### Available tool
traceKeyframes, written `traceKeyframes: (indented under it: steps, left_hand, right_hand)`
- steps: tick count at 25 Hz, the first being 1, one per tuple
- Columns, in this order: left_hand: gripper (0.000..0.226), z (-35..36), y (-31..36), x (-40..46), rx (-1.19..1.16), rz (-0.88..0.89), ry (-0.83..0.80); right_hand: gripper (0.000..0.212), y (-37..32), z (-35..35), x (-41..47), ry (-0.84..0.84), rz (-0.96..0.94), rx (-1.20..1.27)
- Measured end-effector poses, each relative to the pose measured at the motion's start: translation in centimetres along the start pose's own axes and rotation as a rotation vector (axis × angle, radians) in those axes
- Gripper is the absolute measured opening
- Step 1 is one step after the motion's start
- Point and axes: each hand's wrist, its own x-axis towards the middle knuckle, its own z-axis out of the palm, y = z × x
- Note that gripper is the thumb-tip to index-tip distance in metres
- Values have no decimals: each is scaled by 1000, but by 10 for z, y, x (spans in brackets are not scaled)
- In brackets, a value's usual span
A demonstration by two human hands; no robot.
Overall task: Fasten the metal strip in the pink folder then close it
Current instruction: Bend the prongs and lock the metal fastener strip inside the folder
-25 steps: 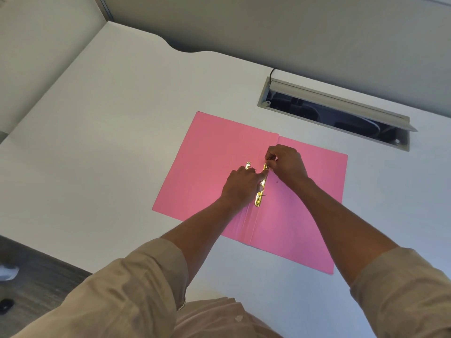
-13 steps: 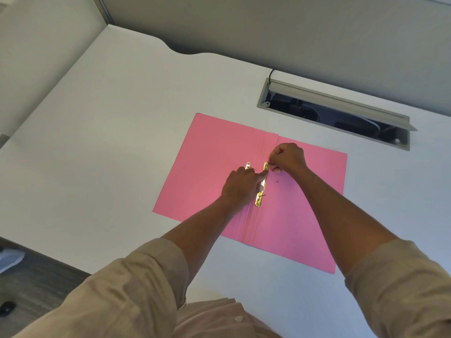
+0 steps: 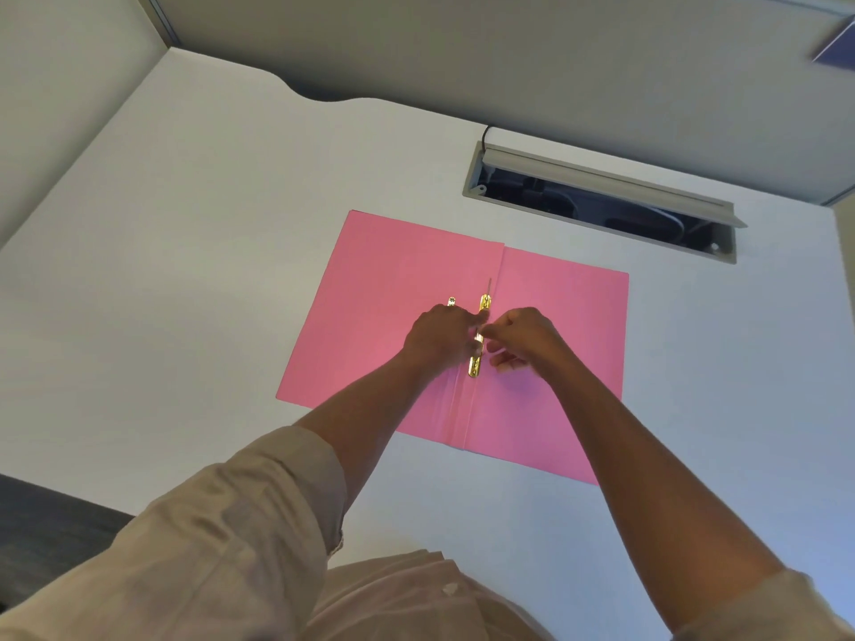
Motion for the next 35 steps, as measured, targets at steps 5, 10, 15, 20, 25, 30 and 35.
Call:
traceKeyframes:
  steps: [5,10,15,20,25,30,35]
  left_hand:
    - [55,-3,0,0,-28,-12,-31]
    - [57,-5,0,-1,-23,19,-46]
    - [58,-6,-3,-1,-79,14,-57]
    - [60,-4,-3,1,-78,1,-57]
    - [63,-4,-4,2,-44,2,-66]
    - [74,-4,-5,3,-31,9,-86]
    - [78,-4,-5,4,-51,3,-91]
  right_hand:
    - [4,28,15,-22,37,-113,-48]
    - [22,62,40,-38,252,-310,-79]
    - [26,71,55,-41,314,-350,-82]
    - [23,64,62,-42,307,-328,-52]
    - [23,57,74,-46,293,-232,79]
    - [22,53,76,-44,284,-183,133]
    - [22,60,76,-47,302,-137,246]
